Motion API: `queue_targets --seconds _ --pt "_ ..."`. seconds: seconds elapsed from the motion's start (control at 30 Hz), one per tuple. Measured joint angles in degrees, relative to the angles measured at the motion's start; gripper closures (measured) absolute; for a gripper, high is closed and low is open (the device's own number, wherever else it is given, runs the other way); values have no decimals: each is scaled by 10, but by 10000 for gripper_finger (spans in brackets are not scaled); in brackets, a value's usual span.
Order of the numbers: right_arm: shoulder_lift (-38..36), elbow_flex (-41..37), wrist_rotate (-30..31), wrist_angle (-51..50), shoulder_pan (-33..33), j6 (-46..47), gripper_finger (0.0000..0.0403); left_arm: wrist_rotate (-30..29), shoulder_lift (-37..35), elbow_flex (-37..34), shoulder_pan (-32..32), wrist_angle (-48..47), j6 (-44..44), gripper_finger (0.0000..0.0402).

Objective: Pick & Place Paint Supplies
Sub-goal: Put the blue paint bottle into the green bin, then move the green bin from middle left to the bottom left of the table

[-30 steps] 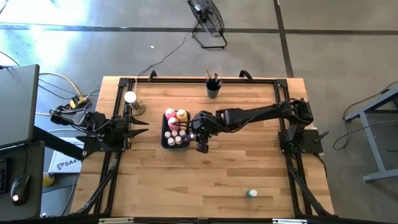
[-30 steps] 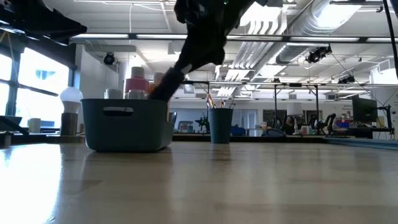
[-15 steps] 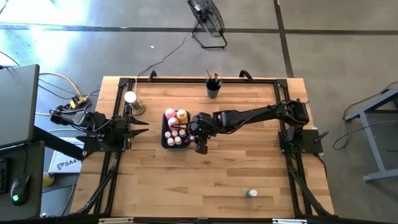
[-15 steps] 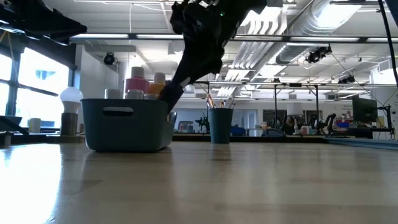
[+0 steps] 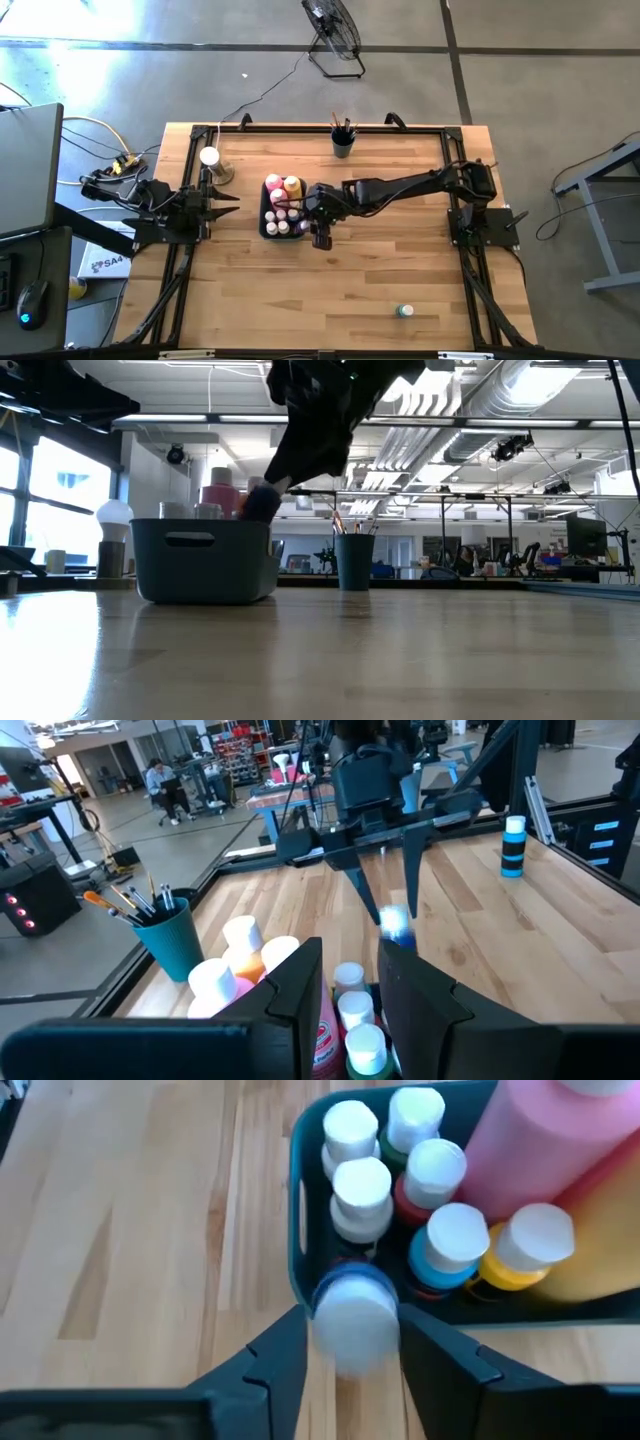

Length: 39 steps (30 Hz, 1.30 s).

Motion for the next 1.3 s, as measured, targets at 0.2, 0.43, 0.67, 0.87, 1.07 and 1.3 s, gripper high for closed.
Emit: queue_targets --seconds 0.2,0.43,0.67,0.87,1.07,1.3 --pt "0 0 6 3 0 -9 230 0 0 0 0 0 0 304" --pt "4 0 5 6 0 -12 233 0 0 0 0 -1 0 304" --pt "-35 1 9 -57 0 -5 259 0 0 0 0 -5 -1 304" --pt "-60 1 21 -186 9 18 320 2 0 0 0 -9 -12 304" --pt "-60 -24 19 -210 34 3 396 2 0 0 0 -21 -31 304" --pt "-77 -94 92 -140 62 6 401 2 0 0 0 -23 -45 304"
